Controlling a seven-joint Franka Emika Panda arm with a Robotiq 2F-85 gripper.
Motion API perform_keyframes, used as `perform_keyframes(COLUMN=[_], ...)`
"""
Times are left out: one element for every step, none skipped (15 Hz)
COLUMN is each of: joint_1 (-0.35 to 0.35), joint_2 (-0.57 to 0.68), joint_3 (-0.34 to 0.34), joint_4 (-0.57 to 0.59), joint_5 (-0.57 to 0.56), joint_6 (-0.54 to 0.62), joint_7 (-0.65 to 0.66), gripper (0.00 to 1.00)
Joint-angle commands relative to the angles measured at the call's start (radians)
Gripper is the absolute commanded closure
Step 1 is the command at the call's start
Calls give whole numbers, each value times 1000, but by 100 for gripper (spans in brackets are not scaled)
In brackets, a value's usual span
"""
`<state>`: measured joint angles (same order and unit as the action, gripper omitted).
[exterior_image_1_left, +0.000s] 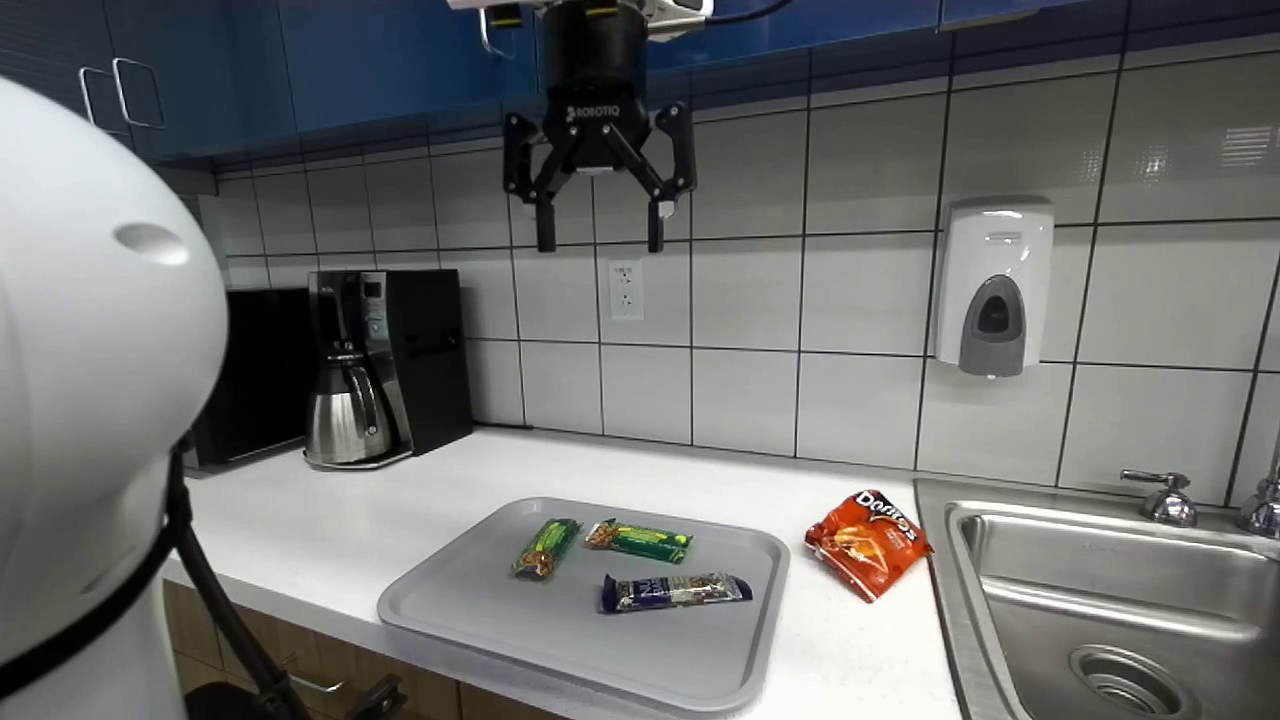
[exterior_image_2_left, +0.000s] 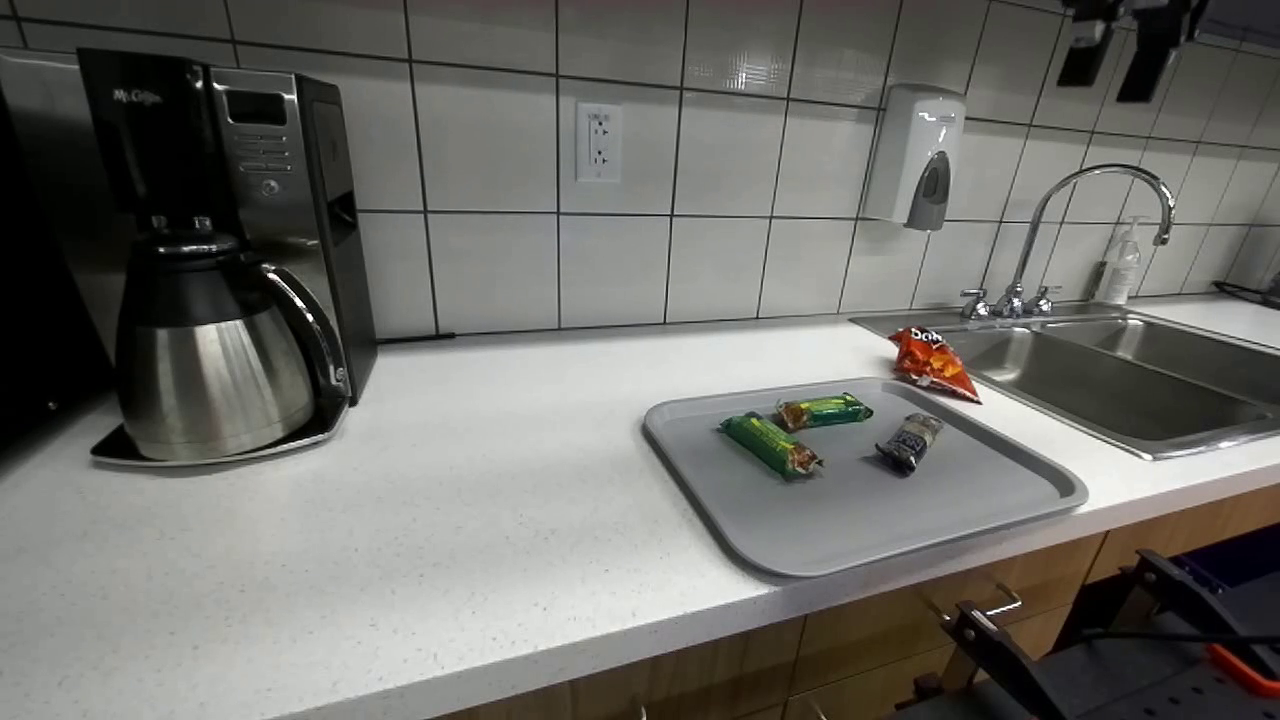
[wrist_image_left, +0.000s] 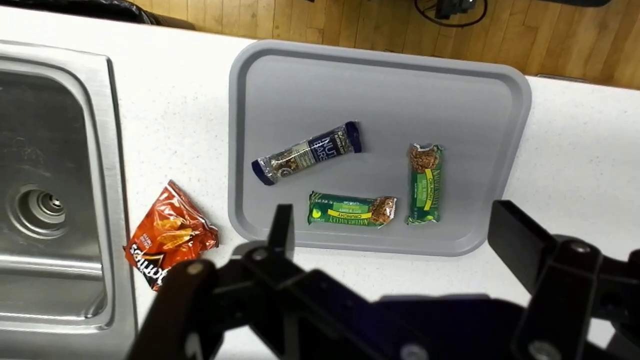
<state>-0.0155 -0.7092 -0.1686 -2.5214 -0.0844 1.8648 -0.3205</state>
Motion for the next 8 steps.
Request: perform_keyframes(joint_1=[-5, -5, -4, -2, -1, 0, 2, 3], joint_2=[-30, -26, -24, -18, -17, -12, -7, -2], joint_3=[40, 49, 55, 63, 70, 79, 86, 94], joint_4=[-62, -73, -83, -91, -102, -113, -121, -132], joint_5=[7, 8, 11, 17, 20, 21, 24, 25], joint_6=[69, 85, 101, 112, 127, 150, 164, 187], joint_7=[66, 85, 99, 118, 132, 151, 164, 180], gripper=[0, 0, 0, 0, 0, 0, 0, 0])
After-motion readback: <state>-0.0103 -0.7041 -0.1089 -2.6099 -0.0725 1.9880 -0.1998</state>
